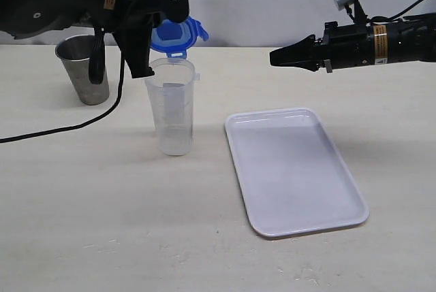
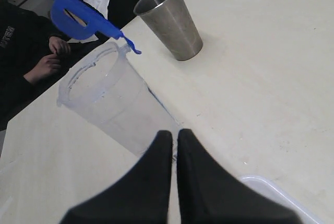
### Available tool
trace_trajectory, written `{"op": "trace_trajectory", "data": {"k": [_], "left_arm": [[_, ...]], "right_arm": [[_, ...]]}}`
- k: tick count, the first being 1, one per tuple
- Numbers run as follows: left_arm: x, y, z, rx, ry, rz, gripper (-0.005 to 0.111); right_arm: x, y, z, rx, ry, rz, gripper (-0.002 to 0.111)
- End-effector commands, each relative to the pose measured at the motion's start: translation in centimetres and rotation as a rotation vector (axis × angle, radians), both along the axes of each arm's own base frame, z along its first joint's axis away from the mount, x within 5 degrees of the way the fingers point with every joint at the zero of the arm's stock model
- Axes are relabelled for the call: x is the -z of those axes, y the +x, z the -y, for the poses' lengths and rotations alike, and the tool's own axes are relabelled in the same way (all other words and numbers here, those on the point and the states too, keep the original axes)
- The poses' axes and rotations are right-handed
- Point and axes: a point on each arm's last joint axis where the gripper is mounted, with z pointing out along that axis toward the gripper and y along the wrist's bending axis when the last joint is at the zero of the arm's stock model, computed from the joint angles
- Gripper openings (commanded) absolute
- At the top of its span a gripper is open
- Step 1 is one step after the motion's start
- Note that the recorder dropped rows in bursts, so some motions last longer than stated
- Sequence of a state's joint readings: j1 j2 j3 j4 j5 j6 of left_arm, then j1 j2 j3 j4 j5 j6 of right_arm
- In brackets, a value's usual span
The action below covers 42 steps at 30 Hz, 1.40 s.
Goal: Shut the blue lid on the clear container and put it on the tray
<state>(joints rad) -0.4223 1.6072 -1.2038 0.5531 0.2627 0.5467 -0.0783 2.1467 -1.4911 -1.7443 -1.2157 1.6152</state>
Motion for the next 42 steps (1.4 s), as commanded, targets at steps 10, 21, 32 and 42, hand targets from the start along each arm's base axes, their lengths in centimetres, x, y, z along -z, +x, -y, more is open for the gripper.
{"op": "trace_trajectory", "data": {"k": [10, 21, 32, 42], "left_arm": [[-0.5, -0.1, 1.1, 0.060, 0.014, 0.053, 0.000], [-2.0, -0.4, 0.3, -0.072, 0.095, 0.164, 0.000], [-2.0, -1.9, 2.4, -0.102, 0.185, 0.291, 0.000], [2.5, -3.5, 2.4, -0.096, 0.079, 0.198, 0.000]], "right_arm": [[-0.4, -0.2, 0.0, -0.008, -0.001, 0.018, 0.004], [-0.4, -0.2, 0.0, -0.011, -0.004, 0.025, 0.004], [-0.4, -0.2, 0.0, -0.011, -0.004, 0.027, 0.004], [-0.4, -0.2, 0.0, -0.012, -0.005, 0.029, 0.004]]}}
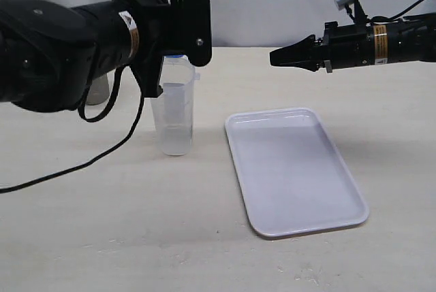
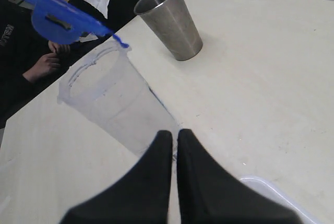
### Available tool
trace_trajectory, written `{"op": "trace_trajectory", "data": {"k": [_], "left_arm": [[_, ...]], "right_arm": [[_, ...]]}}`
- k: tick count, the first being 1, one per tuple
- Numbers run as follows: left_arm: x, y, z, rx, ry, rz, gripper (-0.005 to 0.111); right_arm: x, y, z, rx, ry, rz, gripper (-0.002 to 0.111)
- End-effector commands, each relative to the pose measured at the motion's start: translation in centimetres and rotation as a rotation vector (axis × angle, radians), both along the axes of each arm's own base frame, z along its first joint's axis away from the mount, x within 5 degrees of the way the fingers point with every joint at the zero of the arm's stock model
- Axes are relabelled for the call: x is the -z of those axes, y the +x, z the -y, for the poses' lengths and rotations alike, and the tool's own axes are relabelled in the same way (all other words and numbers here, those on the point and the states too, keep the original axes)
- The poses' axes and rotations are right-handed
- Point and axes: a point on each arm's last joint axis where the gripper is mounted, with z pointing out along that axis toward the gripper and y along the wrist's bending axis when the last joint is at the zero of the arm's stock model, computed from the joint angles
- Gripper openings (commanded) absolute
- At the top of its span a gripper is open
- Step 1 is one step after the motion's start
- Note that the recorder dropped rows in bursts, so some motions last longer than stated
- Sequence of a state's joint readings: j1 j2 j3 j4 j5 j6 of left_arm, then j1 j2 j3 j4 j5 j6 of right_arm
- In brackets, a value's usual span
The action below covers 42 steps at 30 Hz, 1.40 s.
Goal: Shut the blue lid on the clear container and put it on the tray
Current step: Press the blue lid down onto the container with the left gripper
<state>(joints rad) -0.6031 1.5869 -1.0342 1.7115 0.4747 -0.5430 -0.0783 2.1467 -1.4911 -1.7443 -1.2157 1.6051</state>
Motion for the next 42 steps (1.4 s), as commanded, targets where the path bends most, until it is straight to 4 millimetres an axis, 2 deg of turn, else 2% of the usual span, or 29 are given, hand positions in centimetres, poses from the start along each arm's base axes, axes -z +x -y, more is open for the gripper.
{"op": "trace_trajectory", "data": {"k": [1, 8, 15, 21, 27, 42], "left_arm": [[0.6, -0.5, 0.1, -0.003, -0.081, -0.022, 0.000], [0.4, -0.4, 0.3, 0.020, -0.085, -0.027, 0.000], [1.8, -0.1, 0.3, -0.003, -0.059, -0.053, 0.000], [1.7, 0.1, -0.2, -0.052, -0.041, -0.029, 0.000], [2.1, -0.2, 0.5, 0.002, -0.087, -0.080, 0.000], [2.4, -0.4, 0.5, -0.019, -0.140, -0.128, 0.000]], "right_arm": [[-0.4, -0.2, 0.0, -0.009, -0.002, 0.020, 0.004], [-0.4, -0.2, 0.0, -0.008, -0.001, 0.018, 0.004], [-0.4, -0.2, 0.0, -0.008, -0.001, 0.018, 0.004], [-0.4, -0.2, 0.0, -0.008, -0.001, 0.018, 0.004], [-0.4, -0.2, 0.0, -0.008, -0.001, 0.018, 0.004], [-0.4, -0.2, 0.0, -0.009, -0.002, 0.020, 0.004]]}}
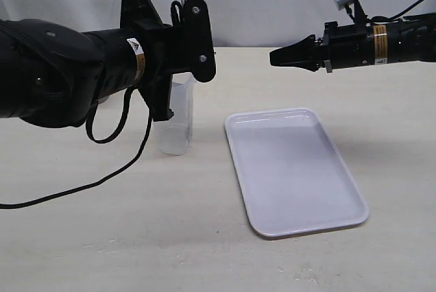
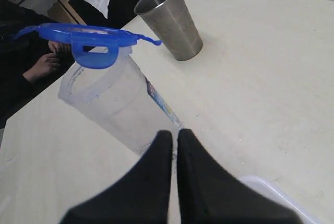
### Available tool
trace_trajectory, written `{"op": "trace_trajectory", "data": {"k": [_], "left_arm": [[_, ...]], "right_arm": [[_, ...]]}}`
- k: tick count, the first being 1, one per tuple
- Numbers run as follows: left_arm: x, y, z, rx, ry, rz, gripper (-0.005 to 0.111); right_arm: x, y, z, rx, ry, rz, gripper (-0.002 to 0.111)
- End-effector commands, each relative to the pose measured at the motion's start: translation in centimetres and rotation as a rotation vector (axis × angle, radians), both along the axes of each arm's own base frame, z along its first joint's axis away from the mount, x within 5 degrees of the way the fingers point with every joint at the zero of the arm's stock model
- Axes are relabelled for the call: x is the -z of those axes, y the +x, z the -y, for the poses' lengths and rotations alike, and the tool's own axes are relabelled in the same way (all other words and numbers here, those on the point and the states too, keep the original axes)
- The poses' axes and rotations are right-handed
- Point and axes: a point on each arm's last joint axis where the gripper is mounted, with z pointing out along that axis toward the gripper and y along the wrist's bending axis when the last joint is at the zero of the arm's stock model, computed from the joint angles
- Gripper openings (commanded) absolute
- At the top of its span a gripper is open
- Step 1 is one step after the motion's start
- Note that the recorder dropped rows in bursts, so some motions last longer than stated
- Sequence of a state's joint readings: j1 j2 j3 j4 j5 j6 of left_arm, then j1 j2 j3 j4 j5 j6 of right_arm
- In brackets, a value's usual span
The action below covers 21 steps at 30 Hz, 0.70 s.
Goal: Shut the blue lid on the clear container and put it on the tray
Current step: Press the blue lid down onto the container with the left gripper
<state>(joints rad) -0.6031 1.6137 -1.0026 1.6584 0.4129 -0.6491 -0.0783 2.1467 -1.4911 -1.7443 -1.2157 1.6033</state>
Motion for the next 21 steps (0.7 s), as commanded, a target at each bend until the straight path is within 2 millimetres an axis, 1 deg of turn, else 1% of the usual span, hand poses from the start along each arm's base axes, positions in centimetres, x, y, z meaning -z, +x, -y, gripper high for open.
{"op": "trace_trajectory", "data": {"k": [1, 7, 11, 21], "left_arm": [[0.2, -0.2, 0.0, -0.011, -0.018, -0.030, 0.000], [0.8, -0.5, 0.1, 0.000, -0.015, -0.099, 0.000], [0.9, -0.6, 0.4, 0.029, -0.022, -0.111, 0.000], [1.3, -0.8, 0.3, 0.019, -0.024, -0.165, 0.000]], "right_arm": [[-0.4, -0.2, 0.0, -0.008, -0.002, 0.018, 0.004], [-0.4, -0.2, 0.0, -0.008, -0.002, 0.018, 0.004], [-0.4, -0.2, 0.0, -0.008, -0.002, 0.018, 0.004], [-0.4, -0.2, 0.0, -0.008, -0.002, 0.018, 0.004]]}}
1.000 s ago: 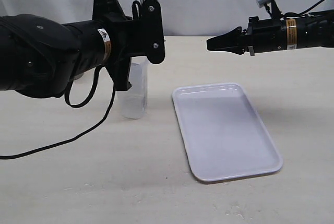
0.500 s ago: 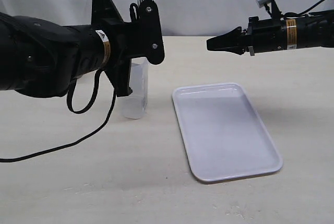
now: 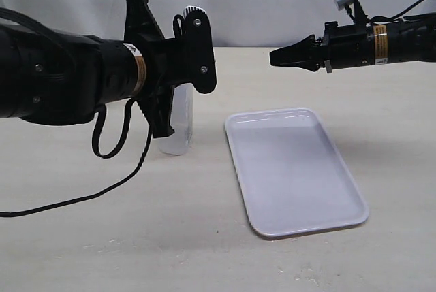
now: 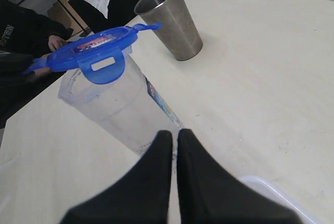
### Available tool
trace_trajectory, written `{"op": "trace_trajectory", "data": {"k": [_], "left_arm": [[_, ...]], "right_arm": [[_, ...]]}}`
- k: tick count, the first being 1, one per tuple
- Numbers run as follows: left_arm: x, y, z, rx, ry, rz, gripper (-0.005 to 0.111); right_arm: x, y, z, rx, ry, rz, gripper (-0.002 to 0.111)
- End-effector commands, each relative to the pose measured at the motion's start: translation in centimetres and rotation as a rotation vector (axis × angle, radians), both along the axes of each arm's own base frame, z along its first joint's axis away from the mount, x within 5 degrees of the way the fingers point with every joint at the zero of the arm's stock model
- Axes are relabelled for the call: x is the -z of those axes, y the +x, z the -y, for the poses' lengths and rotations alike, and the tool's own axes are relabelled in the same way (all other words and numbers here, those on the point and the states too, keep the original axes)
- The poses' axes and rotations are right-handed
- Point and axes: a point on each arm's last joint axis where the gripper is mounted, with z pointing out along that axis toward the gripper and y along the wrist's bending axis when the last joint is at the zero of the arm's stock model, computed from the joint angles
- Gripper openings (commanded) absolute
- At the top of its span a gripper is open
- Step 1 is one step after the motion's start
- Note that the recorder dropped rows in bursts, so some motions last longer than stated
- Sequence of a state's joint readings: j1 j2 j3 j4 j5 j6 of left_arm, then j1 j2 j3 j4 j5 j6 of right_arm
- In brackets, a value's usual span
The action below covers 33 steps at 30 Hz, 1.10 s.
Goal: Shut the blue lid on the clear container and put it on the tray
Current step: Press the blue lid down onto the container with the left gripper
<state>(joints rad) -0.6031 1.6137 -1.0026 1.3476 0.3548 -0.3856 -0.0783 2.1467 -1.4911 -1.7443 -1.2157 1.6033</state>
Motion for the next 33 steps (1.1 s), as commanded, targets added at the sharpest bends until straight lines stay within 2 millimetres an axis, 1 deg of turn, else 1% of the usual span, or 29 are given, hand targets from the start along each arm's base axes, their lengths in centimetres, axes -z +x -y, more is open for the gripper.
{"op": "trace_trajectory", "data": {"k": [1, 5, 14, 21, 33], "left_arm": [[0.37, -0.28, -0.02, -0.010, 0.001, -0.046, 0.000], [0.61, -0.45, -0.05, -0.010, 0.006, -0.078, 0.000], [0.64, -0.45, -0.21, -0.004, 0.047, -0.076, 0.000], [0.33, -0.60, -0.28, -0.007, 0.035, -0.076, 0.000], [0.64, -0.87, -0.17, 0.011, 0.039, -0.119, 0.000]], "right_arm": [[-0.38, -0.18, 0.00, -0.008, -0.002, 0.018, 0.004], [-0.38, -0.18, 0.00, -0.008, -0.002, 0.018, 0.004], [-0.38, -0.18, 0.00, -0.008, -0.002, 0.018, 0.004], [-0.38, -0.18, 0.00, -0.008, -0.002, 0.018, 0.004], [-0.38, -0.18, 0.00, -0.009, -0.003, 0.022, 0.004]]}}
